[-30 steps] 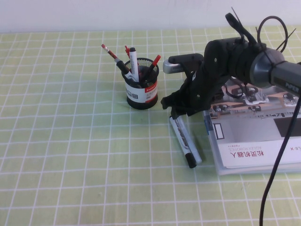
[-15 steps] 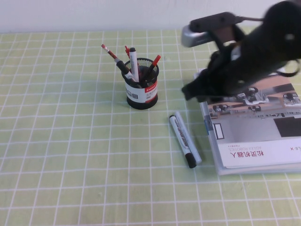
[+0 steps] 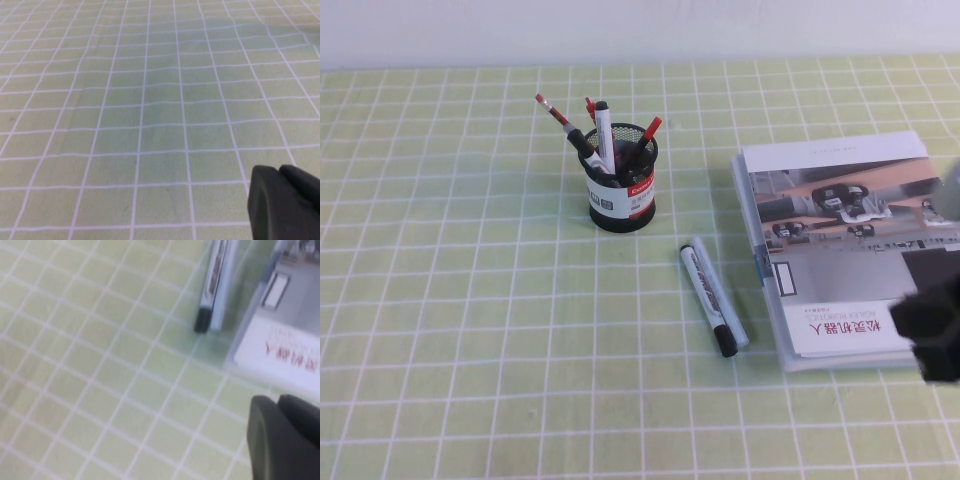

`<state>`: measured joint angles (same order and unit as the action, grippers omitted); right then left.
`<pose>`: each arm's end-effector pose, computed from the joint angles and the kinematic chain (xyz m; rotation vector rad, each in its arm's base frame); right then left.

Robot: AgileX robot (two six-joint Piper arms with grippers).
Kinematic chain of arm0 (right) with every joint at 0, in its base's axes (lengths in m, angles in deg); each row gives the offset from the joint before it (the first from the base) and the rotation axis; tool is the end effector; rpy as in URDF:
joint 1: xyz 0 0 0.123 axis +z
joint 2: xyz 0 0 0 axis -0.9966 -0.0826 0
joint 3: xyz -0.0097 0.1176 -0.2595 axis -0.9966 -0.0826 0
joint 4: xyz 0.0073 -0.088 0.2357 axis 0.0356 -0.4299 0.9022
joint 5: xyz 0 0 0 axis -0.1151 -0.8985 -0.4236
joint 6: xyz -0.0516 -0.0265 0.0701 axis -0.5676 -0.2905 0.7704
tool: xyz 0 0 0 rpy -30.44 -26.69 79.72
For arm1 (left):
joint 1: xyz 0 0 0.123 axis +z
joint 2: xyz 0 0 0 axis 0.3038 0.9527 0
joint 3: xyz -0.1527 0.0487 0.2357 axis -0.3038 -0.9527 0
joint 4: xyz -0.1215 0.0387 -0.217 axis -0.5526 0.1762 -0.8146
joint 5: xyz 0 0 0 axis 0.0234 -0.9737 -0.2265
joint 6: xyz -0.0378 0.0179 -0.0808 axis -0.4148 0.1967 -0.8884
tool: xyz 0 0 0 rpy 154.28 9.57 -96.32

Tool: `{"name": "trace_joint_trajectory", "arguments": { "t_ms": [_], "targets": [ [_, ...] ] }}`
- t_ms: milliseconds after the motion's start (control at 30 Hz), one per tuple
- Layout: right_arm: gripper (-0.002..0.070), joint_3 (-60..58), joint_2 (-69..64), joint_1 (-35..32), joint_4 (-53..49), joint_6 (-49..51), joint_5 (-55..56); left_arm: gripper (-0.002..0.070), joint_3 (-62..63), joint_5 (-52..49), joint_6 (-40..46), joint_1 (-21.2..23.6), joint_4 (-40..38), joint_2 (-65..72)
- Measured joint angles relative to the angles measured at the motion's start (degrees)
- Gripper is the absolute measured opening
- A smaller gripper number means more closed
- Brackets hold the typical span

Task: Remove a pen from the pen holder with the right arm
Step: 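Take a marker out of the pen holder and lay it on the table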

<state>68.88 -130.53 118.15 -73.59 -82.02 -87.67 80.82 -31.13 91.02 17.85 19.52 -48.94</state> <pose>0.1556 0.1087 0.3482 -0.5542 2.3823 0.4173 0.0520 -0.0019 0.1699 0.1135 1.8774 0.0541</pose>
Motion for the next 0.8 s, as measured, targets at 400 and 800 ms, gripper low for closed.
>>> {"name": "trace_joint_trajectory", "arguments": {
  "t_ms": [400,800],
  "targets": [
    [-0.0012,-11.3,13.39,0.0,-5.16,0.0,-0.22,-0.0006,0.0,0.0,0.0,0.0,0.0,0.0],
    [-0.0013,-34.79,23.35,-10.97,-9.06,0.0,28.79,-0.0006,0.0,0.0,0.0,0.0,0.0,0.0]
  ]
}}
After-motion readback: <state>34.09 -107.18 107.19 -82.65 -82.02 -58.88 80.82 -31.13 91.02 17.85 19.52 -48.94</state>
